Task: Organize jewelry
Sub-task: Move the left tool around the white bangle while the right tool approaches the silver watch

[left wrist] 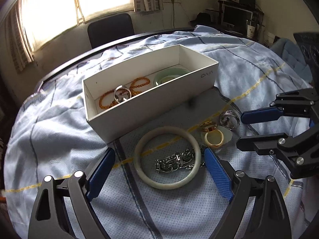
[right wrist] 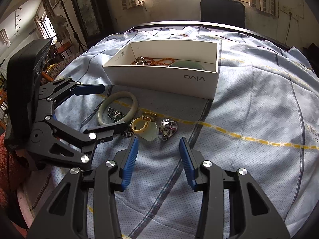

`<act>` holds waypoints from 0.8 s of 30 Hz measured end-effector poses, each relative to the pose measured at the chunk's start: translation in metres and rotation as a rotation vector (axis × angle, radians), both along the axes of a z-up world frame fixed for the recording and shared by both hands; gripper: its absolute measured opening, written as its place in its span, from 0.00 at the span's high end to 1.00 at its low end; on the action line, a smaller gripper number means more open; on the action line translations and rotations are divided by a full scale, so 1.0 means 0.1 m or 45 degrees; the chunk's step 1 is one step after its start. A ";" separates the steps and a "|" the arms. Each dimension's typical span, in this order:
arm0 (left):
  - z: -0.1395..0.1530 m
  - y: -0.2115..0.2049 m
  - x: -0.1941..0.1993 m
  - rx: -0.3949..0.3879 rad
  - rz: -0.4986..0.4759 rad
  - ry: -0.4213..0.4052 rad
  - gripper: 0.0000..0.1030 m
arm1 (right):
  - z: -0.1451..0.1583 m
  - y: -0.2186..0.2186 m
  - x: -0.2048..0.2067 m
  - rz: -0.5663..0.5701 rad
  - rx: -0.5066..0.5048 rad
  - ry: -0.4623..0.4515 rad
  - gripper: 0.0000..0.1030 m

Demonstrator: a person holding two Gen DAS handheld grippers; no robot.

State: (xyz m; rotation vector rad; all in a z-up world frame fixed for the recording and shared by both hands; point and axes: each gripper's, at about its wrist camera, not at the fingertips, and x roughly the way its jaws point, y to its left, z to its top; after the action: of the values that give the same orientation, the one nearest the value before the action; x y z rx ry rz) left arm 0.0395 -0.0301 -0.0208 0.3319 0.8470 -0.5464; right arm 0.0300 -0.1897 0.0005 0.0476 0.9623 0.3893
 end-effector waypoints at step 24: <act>0.06 0.05 -0.08 -0.076 -0.042 0.048 0.32 | 0.03 -0.01 0.00 0.000 0.019 0.001 0.59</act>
State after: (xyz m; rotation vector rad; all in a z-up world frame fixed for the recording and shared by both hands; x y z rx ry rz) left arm 0.0318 -0.0246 -0.0146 0.2825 0.8612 -0.6091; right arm 0.0304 -0.1910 0.0030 0.0609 0.9603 0.3966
